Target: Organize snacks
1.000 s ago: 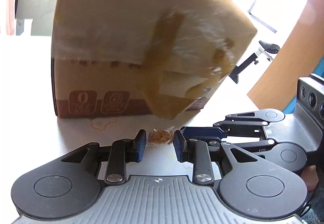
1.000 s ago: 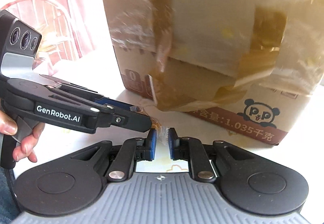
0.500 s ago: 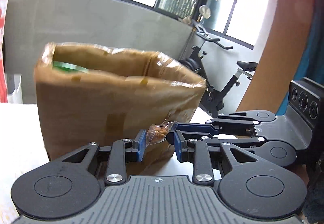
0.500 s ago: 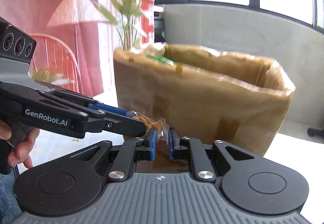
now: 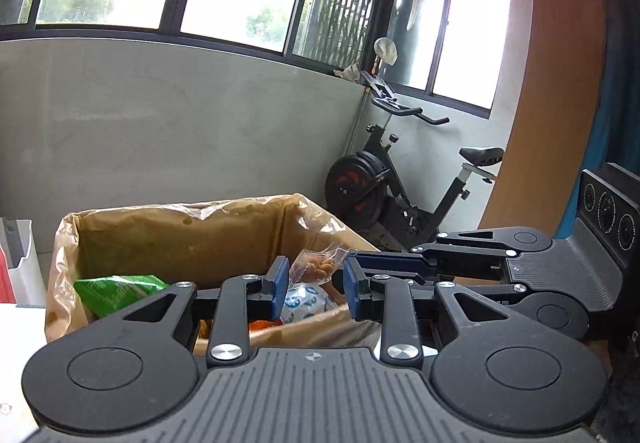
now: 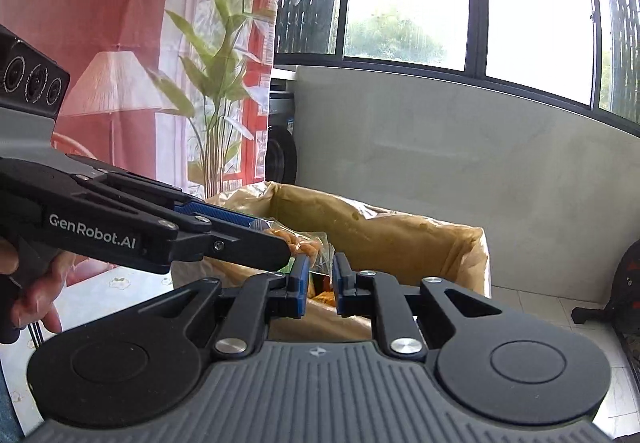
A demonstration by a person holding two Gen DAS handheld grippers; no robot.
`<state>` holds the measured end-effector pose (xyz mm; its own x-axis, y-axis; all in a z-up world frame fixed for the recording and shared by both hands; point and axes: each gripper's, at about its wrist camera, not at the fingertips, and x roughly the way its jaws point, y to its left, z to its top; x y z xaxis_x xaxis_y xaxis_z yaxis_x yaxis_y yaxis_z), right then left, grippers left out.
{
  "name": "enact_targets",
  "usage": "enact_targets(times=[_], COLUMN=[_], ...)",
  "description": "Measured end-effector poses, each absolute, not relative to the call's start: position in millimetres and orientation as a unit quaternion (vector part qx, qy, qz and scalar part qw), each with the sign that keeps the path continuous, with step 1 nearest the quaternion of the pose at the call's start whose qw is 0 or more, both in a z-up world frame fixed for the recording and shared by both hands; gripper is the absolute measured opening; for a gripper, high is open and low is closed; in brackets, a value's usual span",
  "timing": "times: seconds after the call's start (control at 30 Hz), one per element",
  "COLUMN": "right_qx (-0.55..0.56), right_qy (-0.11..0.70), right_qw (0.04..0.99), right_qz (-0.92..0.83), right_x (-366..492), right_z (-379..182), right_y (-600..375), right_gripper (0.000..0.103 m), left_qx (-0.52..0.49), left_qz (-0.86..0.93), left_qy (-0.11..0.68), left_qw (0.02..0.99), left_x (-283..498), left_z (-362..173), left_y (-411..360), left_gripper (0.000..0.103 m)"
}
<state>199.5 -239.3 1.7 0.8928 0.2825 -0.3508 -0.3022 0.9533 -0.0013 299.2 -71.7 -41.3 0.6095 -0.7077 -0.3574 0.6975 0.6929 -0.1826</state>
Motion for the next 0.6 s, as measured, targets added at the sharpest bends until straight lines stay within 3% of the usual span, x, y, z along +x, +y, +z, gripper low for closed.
enact_targets(times=[0.27, 0.37, 0.43, 0.53, 0.6], right_qx=[-0.056, -0.046, -0.057, -0.058, -0.036], right_qy=[0.220, 0.258, 0.277, 0.281, 0.282], right_qw=[0.964, 0.955, 0.950, 0.951, 0.952], right_qz=[0.142, 0.139, 0.136, 0.119, 0.109], right_x=[254.6, 271.3, 276.9, 273.9, 269.9], right_z=[-6.4, -13.5, -15.6, -12.5, -9.2], right_y=[-237.1, -239.3, -238.5, -244.2, -251.3], right_gripper=[0.017, 0.017, 0.020, 0.049, 0.076], left_qx=[-0.018, -0.018, -0.019, -0.011, -0.014], left_qz=[-0.336, -0.302, -0.291, -0.267, -0.254], left_qy=[0.259, 0.279, 0.278, 0.263, 0.259], left_qw=[0.905, 0.912, 0.915, 0.927, 0.932], left_x=[338.1, 349.7, 348.4, 341.3, 336.0], left_z=[-44.7, -49.1, -47.5, -40.7, -33.7], left_y=[-85.2, -85.7, -82.4, -74.8, -69.0], left_gripper=[0.034, 0.049, 0.067, 0.083, 0.088])
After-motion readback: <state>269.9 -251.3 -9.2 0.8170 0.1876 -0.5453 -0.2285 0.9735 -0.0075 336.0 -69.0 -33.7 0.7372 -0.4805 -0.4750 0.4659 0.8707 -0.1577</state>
